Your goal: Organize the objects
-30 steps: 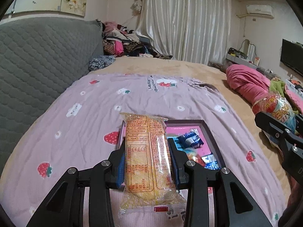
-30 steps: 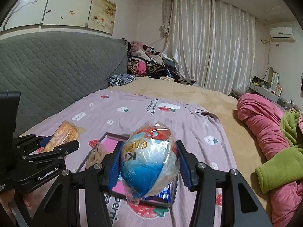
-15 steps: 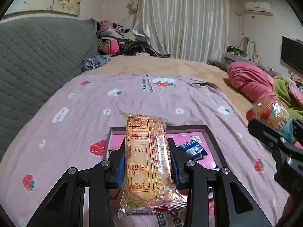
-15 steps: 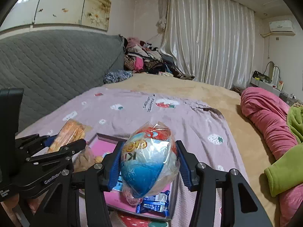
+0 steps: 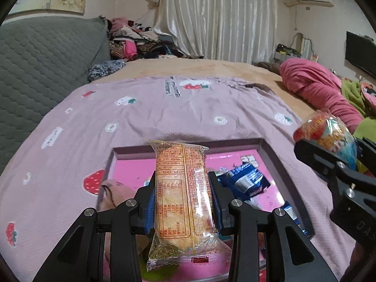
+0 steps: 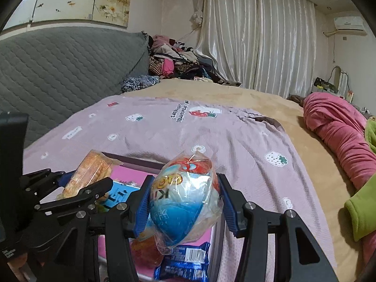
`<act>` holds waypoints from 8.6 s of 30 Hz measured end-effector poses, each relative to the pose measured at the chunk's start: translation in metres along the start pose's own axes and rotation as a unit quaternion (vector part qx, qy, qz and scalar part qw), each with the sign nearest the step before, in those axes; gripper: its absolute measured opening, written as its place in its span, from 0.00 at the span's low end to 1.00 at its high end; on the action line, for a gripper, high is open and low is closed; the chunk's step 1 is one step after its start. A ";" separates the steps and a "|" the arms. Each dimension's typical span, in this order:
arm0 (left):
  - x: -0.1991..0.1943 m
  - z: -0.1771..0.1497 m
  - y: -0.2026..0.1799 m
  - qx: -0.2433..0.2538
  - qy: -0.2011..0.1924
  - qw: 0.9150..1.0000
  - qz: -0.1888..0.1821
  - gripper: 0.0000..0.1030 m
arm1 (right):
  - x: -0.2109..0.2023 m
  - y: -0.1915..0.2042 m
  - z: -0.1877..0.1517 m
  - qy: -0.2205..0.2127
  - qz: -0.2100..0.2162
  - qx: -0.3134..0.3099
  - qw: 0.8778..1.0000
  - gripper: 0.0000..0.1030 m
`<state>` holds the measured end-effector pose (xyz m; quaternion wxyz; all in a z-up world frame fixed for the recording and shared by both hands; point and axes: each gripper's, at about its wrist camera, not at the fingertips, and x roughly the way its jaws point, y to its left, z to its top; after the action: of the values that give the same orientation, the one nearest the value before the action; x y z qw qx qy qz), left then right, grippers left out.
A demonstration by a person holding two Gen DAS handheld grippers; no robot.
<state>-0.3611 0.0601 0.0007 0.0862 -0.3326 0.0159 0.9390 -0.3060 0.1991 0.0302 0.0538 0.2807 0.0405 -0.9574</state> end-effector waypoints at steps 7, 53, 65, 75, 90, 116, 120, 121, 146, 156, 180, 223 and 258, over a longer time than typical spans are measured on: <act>0.033 -0.008 0.001 0.009 0.025 1.000 -0.001 0.38 | 0.033 0.000 -0.022 0.020 -0.012 -0.013 1.000 0.52; 0.068 -0.030 -0.004 0.026 0.082 0.996 0.013 0.39 | 0.079 0.001 -0.050 0.094 -0.005 -0.019 0.995 0.52; 0.067 -0.031 -0.006 0.026 0.088 0.996 0.012 0.44 | 0.077 -0.001 -0.050 0.094 -0.007 -0.020 0.995 0.54; 0.059 -0.029 -0.006 0.030 0.087 0.996 0.012 0.53 | 0.073 -0.004 -0.048 0.091 -0.006 -0.013 0.996 0.58; 0.046 -0.027 -0.007 0.037 0.089 0.995 0.002 0.68 | 0.066 -0.013 -0.044 0.083 -0.011 0.003 0.996 0.69; -0.038 -0.003 0.001 0.020 -0.011 1.000 0.011 0.80 | -0.023 -0.021 -0.007 -0.030 0.009 0.062 0.998 0.96; -0.059 -0.006 0.006 0.008 -0.021 1.000 0.007 0.80 | -0.044 -0.018 -0.004 -0.034 0.011 0.060 0.998 0.97; -0.066 -0.008 0.007 0.005 -0.025 1.000 0.007 0.80 | -0.050 -0.017 -0.003 -0.035 0.009 0.056 0.998 0.98; -0.242 -0.027 0.047 -0.056 -0.054 0.996 0.036 0.81 | -0.196 0.042 -0.001 -0.027 -0.006 0.006 1.000 0.99; -0.272 -0.057 0.046 -0.045 -0.033 0.996 0.065 0.81 | -0.221 0.052 -0.020 -0.017 -0.004 0.009 1.000 0.99; -0.272 -0.129 0.040 -0.036 -0.020 0.997 0.069 0.81 | -0.223 0.052 -0.090 0.015 -0.011 0.019 1.000 0.99; -0.202 -0.179 0.043 -0.035 0.014 0.997 0.069 0.81 | -0.162 0.047 -0.147 0.068 -0.020 0.033 0.997 0.99; -0.186 -0.205 0.044 -0.036 0.026 0.996 0.076 0.81 | -0.154 0.047 -0.176 0.081 -0.024 0.052 0.995 0.99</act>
<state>-0.0991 -0.0289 -0.0429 0.0020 -0.3578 0.0091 0.9338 -0.0774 0.1836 -0.0360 0.0124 0.3590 0.0014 -0.9332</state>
